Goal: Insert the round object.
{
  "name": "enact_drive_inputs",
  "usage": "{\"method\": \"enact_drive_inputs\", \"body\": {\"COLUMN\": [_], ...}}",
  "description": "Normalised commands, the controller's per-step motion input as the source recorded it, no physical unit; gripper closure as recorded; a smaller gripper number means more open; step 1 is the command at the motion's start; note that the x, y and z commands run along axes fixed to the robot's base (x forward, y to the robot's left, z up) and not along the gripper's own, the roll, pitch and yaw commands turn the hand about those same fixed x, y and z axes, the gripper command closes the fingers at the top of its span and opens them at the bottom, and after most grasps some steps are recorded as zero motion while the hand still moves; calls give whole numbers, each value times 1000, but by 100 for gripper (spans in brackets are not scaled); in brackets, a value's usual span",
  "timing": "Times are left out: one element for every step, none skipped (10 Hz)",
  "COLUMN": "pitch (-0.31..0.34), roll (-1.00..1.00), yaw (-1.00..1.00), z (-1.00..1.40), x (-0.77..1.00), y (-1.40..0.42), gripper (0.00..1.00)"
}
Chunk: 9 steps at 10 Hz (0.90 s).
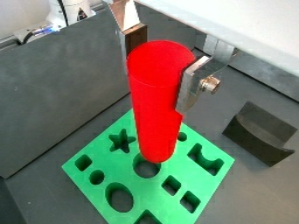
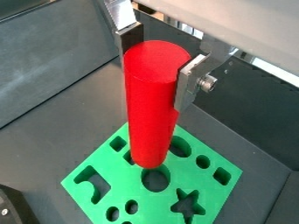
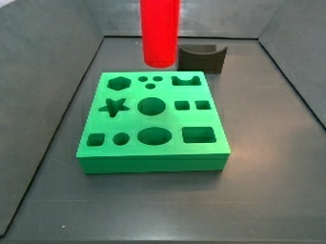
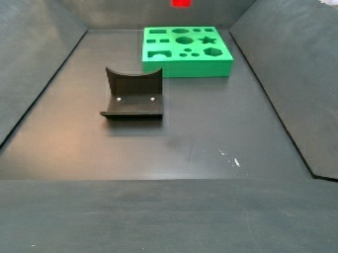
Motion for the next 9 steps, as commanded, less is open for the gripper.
{"method": "enact_drive_inputs", "body": {"pitch": [-84, -63, -77, -93, -43, -60, -120, -120, -80], "roll": [0, 0, -7, -63, -161, -144, -154, -180, -170], "yaw": [0, 0, 26, 29, 0, 0, 0, 0, -86], "z": [-474, -646, -671, -620, -443, -426, -369, -331, -309], "x": [-223, -391, -391, -234, 14, 20, 0, 0, 46], "y": [0, 74, 109, 23, 0, 0, -3, -51, -46], "gripper": [100, 100, 100, 100, 100, 100, 100, 100, 100]}}
